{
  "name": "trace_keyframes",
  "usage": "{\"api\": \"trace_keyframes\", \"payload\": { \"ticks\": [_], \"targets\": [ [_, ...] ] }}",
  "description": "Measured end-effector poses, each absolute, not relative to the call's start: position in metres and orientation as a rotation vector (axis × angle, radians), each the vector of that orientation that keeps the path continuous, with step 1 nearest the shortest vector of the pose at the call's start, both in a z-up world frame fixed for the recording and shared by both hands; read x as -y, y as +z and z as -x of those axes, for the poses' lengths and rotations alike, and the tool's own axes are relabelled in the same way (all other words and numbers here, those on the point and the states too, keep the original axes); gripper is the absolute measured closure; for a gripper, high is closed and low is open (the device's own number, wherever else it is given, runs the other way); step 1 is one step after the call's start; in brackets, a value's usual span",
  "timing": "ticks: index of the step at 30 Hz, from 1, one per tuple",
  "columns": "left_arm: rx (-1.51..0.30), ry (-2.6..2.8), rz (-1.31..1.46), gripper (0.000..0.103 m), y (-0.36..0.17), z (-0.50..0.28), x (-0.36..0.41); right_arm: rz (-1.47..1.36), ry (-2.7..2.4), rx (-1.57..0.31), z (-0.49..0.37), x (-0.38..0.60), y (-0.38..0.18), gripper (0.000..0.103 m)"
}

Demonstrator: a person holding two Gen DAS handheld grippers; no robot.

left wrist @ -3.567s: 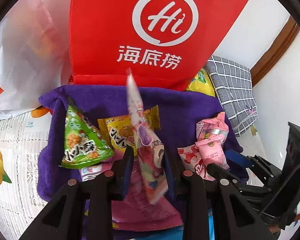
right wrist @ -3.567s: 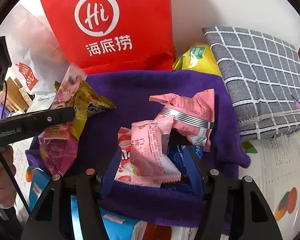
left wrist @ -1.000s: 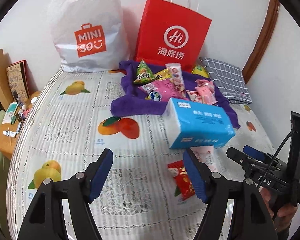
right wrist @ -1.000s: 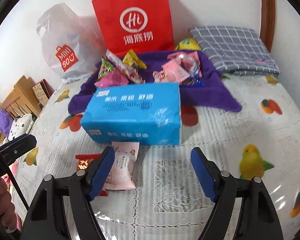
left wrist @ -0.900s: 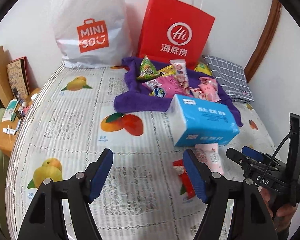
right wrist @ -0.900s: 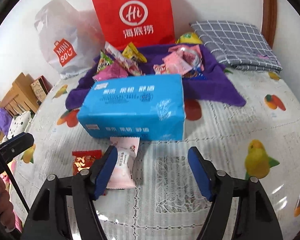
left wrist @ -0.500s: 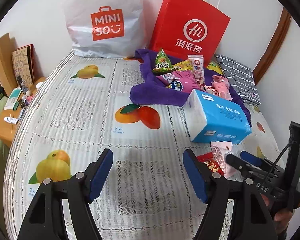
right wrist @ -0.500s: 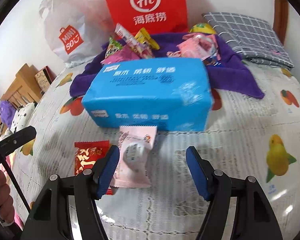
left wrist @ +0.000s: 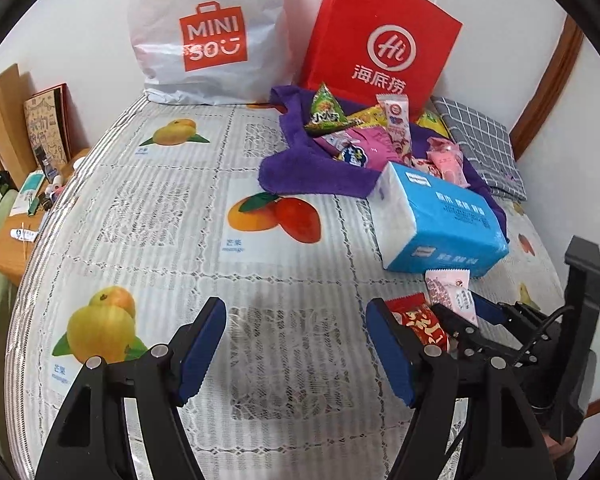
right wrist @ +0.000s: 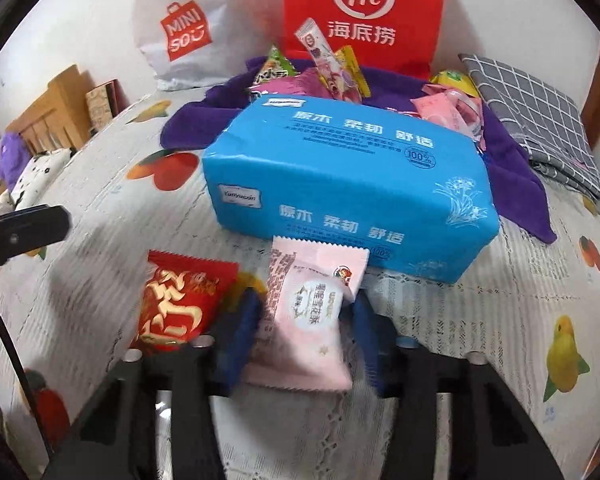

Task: Organize snacks
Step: 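Lift the red bag with the left tool while the right tool lifts the white-pink packet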

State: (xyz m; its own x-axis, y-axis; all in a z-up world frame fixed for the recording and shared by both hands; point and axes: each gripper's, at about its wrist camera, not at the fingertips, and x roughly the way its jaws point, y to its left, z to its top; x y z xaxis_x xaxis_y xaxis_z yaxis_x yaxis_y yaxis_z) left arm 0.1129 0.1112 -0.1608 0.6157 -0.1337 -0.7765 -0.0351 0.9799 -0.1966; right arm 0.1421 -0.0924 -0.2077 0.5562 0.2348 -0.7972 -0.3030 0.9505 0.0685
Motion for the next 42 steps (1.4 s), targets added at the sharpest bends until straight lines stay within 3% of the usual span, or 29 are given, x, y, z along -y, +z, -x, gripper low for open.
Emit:
{"api": "trace_keyframes", "payload": {
  "ticks": [17, 42],
  "targets": [
    [-0.989, -0.1, 0.214, 0.032, -0.192, -0.117, -0.072, 0.001, 0.096, -0.89, -0.131, 0.212, -0.208, 0.067],
    [-0.998, -0.169, 0.2, 0.028, -0.195, -0.124, -0.043, -0.041, 0.116, -0.897, -0.131, 0.225, -0.216, 0.064]
  ]
}}
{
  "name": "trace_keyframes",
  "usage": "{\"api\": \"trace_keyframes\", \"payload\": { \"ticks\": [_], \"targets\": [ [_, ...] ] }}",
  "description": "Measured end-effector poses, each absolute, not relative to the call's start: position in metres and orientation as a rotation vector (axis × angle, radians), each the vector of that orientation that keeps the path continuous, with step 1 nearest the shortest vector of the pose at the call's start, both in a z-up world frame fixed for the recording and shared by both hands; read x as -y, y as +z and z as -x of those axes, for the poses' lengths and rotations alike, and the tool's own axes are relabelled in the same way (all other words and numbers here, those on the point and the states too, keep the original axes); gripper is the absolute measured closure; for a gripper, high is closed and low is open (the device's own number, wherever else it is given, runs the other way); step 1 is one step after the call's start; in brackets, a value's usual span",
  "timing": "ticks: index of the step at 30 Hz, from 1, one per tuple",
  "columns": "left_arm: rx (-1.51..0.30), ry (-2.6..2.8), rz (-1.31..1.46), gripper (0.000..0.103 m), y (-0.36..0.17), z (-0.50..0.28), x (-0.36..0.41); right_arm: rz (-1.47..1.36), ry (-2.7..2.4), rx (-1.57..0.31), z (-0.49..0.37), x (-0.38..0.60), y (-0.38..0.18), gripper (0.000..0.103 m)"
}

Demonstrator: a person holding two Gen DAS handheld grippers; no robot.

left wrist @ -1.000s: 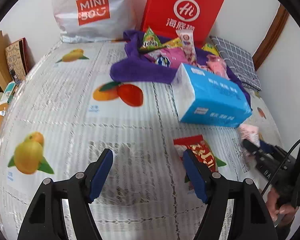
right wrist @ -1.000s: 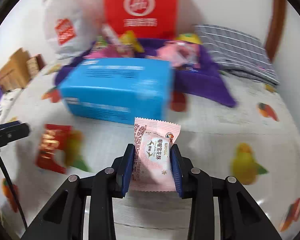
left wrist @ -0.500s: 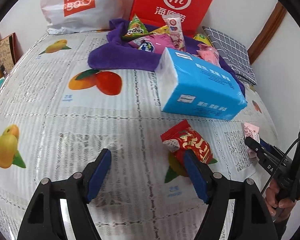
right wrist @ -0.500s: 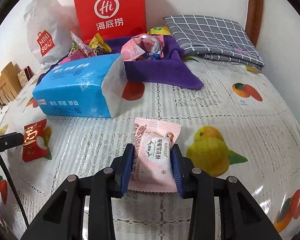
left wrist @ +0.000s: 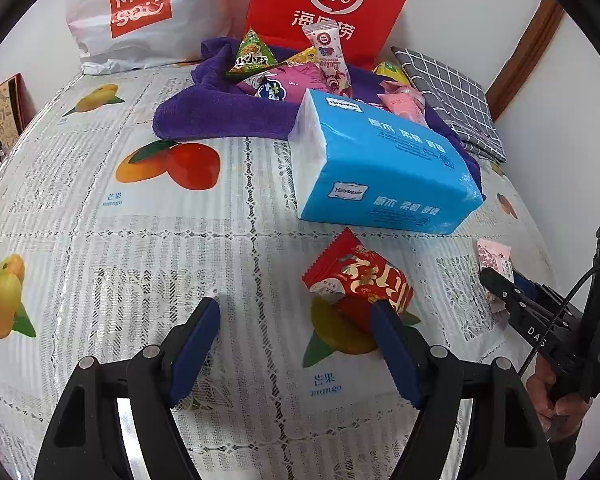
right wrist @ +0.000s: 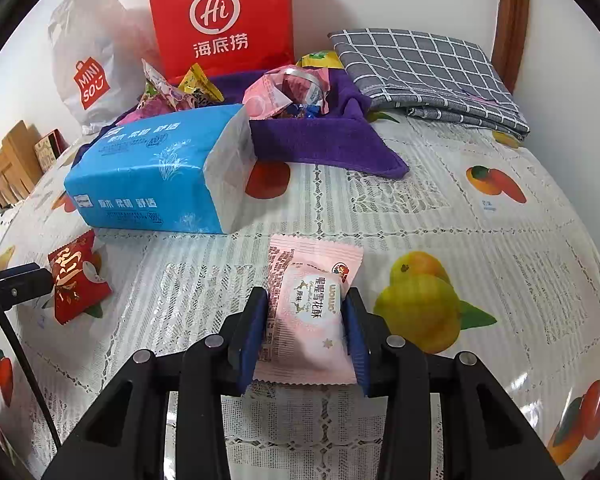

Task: Organize snacks
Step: 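Lift the red bag with the left tool while the right tool lifts the white-pink packet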

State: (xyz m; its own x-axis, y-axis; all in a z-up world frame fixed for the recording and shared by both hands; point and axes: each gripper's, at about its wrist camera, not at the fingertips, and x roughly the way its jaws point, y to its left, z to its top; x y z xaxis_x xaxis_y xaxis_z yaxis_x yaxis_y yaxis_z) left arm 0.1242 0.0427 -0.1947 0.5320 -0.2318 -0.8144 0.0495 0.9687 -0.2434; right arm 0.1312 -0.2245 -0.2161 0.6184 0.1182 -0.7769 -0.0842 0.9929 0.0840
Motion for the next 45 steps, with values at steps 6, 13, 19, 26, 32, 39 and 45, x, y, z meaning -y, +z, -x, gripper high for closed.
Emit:
{"api": "trace_keyframes", "payload": {
  "ticks": [6, 13, 19, 26, 32, 39, 45],
  "targets": [
    [-0.998, -0.226, 0.264, 0.026, -0.194, -0.122, -0.044, -0.03, 0.113, -0.897, -0.131, 0.224, -0.216, 0.063],
    [-1.01, -0.273, 0.289, 0.024, -0.195, -0.13, -0.027, -0.032, 0.114, -0.898, -0.131, 0.223, -0.216, 0.063],
    [-1.013, -0.311, 0.294, 0.026, -0.197, -0.14, -0.006, -0.039, 0.12, -0.898, -0.131, 0.224, -0.217, 0.062],
    [-0.996, -0.29, 0.182, 0.026, -0.197, -0.148, 0.022, -0.053, 0.13, -0.897, -0.131, 0.226, -0.217, 0.061],
    [-0.96, -0.199, -0.018, 0.037, -0.201, -0.15, 0.049, -0.061, 0.134, -0.897, -0.131, 0.227, -0.217, 0.061],
    [-0.957, -0.206, -0.007, 0.055, -0.197, -0.148, 0.039, -0.065, 0.135, -0.896, -0.131, 0.228, -0.217, 0.061],
    [-0.981, -0.256, 0.106, 0.055, -0.195, -0.136, 0.023, -0.071, 0.136, -0.896, -0.131, 0.229, -0.217, 0.062]
  ]
}}
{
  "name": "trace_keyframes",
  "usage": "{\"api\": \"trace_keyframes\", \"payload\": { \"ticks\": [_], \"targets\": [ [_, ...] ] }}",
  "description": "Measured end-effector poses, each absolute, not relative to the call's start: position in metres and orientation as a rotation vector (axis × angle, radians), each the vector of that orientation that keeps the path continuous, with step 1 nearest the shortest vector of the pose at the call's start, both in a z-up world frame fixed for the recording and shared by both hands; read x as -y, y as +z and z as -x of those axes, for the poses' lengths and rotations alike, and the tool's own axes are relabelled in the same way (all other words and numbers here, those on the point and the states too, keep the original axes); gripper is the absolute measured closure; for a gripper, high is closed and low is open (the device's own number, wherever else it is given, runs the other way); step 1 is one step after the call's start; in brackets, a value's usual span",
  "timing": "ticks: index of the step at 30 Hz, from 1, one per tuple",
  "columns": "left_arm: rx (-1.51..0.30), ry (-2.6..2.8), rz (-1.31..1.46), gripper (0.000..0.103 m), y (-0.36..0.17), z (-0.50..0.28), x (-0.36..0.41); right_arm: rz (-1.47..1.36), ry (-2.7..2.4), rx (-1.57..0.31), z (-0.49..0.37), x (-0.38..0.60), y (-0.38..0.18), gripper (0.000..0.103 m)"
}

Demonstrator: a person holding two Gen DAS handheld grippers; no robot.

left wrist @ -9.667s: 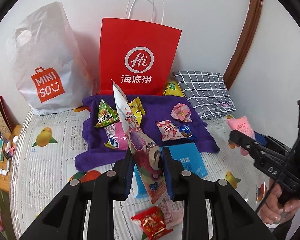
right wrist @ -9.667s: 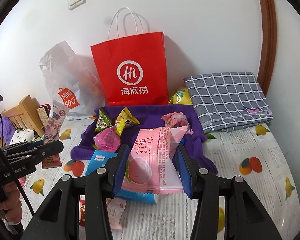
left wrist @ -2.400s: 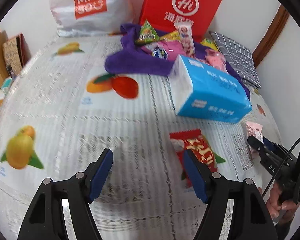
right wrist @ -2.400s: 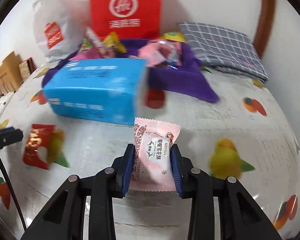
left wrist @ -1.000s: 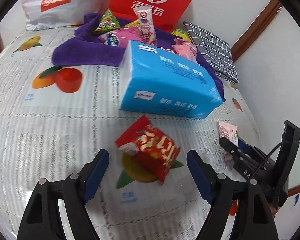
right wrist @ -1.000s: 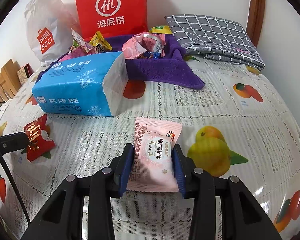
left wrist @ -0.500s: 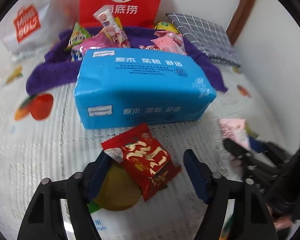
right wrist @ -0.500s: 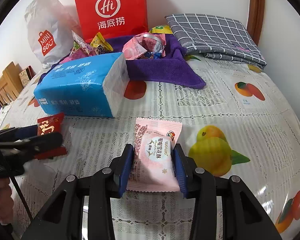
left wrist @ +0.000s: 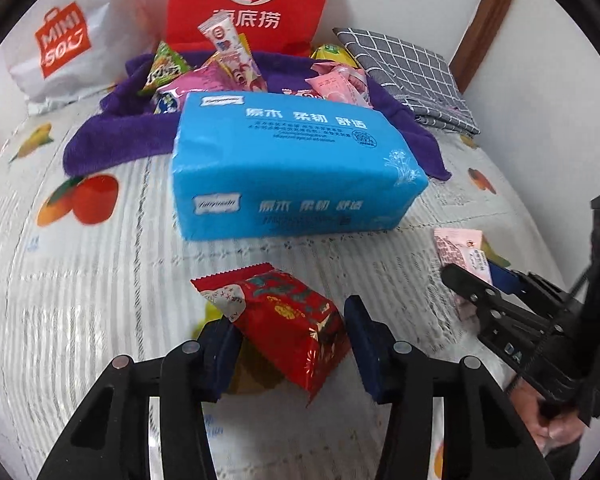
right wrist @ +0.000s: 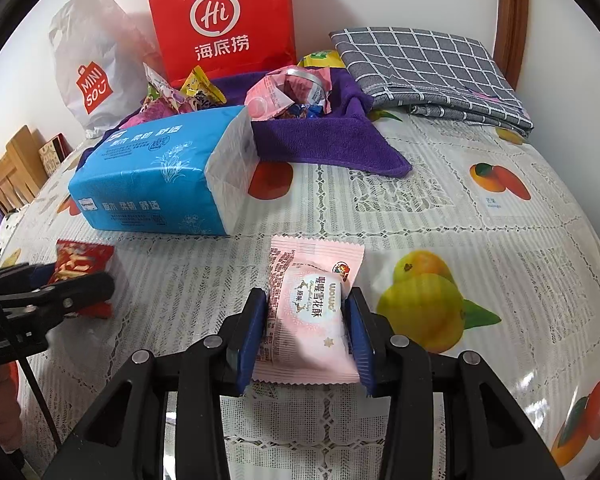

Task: Organize snacks
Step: 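Lift the red bag with the left tool while the right tool lifts the white-pink packet, then carry the red bag with the left tool while the right tool carries the white-pink packet to the towel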

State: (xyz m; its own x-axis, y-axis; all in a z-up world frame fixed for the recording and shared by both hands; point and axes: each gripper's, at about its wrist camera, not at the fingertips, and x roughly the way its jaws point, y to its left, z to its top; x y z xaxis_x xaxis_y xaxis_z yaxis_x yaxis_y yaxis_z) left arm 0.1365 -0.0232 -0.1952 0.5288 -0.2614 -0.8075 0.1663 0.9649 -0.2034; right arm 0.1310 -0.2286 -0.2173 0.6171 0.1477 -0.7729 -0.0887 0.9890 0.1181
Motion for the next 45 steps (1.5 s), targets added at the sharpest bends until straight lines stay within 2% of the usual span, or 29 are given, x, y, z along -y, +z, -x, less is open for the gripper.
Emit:
{"api": "trace_keyframes", "payload": {
  "ticks": [10, 22, 33, 45],
  "targets": [
    [-0.94, -0.243, 0.129, 0.055, -0.172, -0.113, 0.004, -0.059, 0.135, -0.881, -0.122, 0.22, -0.205, 0.067],
    [-0.867, -0.248, 0.143, 0.055, -0.123, -0.108, -0.007, -0.076, 0.17, -0.799, -0.106, 0.199, -0.143, 0.067],
    [-0.813, -0.238, 0.132, 0.055, -0.082, -0.12, -0.013, -0.083, 0.157, -0.742, -0.125, 0.197, -0.094, 0.067],
    [-0.772, -0.233, 0.119, 0.055, -0.055, -0.141, -0.018, -0.096, 0.15, -0.721, -0.151, 0.193, -0.066, 0.067]
  ]
}}
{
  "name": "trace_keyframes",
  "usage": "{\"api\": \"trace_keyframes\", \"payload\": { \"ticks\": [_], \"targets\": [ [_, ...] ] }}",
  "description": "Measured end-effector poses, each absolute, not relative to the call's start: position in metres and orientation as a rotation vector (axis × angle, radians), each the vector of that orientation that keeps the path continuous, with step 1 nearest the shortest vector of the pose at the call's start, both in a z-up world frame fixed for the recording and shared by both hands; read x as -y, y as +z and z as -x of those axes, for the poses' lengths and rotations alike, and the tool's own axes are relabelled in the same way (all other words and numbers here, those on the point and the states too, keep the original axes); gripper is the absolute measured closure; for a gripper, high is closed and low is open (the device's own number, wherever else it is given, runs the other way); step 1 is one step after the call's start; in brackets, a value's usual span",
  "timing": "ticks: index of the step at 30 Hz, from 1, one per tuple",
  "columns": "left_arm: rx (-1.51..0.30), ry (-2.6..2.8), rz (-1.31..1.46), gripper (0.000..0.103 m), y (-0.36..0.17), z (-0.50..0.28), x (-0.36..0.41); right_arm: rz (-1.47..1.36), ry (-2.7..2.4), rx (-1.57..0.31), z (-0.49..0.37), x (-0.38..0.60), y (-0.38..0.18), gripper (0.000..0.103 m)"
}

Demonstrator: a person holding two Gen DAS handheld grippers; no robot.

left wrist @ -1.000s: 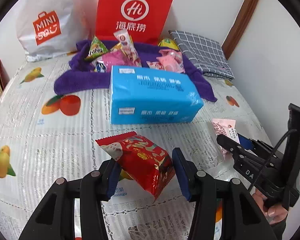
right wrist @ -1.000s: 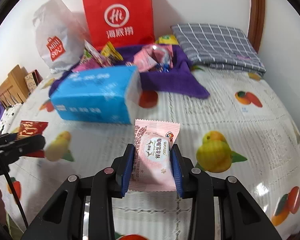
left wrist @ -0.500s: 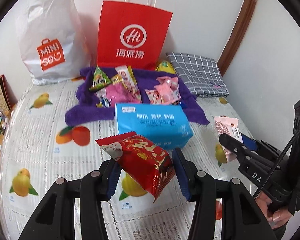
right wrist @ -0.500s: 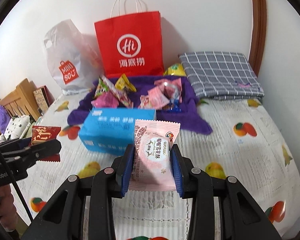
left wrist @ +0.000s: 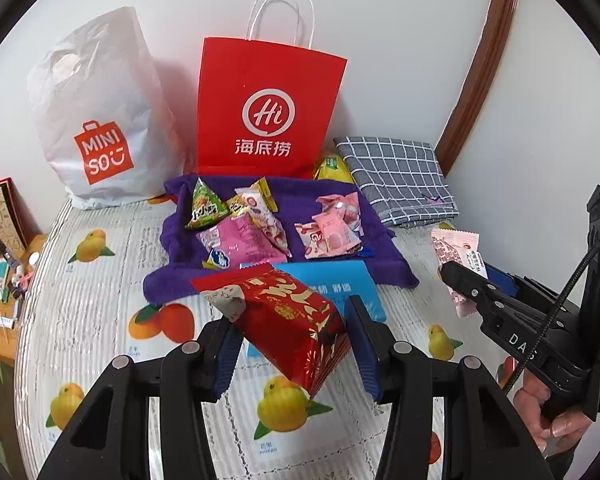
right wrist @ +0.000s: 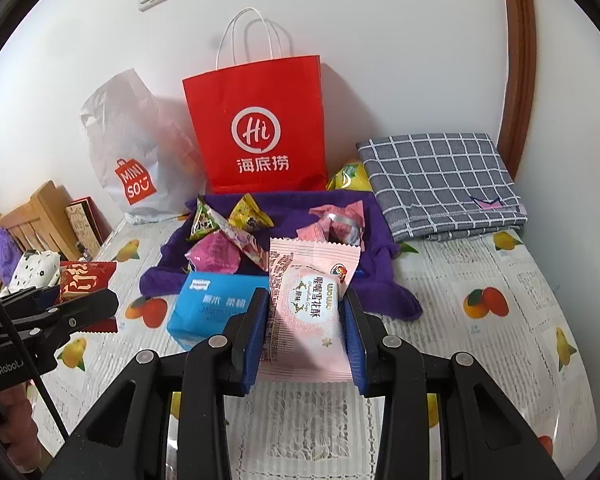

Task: Organize snacks
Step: 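Carry the red bag with the left tool while the right tool carries the white-pink packet to the towel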

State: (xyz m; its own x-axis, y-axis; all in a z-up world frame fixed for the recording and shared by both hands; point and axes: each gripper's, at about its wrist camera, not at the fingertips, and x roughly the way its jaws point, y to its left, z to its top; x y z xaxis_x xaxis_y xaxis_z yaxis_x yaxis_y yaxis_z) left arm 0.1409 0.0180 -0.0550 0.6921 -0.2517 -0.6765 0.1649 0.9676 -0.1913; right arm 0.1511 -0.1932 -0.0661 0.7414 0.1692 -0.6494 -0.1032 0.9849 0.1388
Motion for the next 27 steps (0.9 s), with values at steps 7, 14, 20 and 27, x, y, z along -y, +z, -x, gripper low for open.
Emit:
{"api": "trace_keyframes", "payload": {
  "ticks": [7, 14, 20, 27],
  "targets": [
    [-0.762, -0.232, 0.112, 0.055, -0.048, -0.157, -0.022, -0.102, 0.15, -0.717, -0.168, 0.191, -0.06, 0.067],
    [-0.756, -0.22, 0.106, 0.055, -0.044, -0.173, -0.028, -0.123, 0.165, -0.708, -0.19, 0.189, -0.053, 0.067],
    [-0.748, -0.216, 0.098, 0.055, -0.04, -0.189, -0.034, -0.117, 0.171, -0.684, -0.208, 0.186, -0.049, 0.067],
    [-0.75, -0.207, 0.099, 0.055, -0.041, -0.21, -0.042, -0.11, 0.17, -0.68, -0.229, 0.185, -0.048, 0.067]
  ]
}}
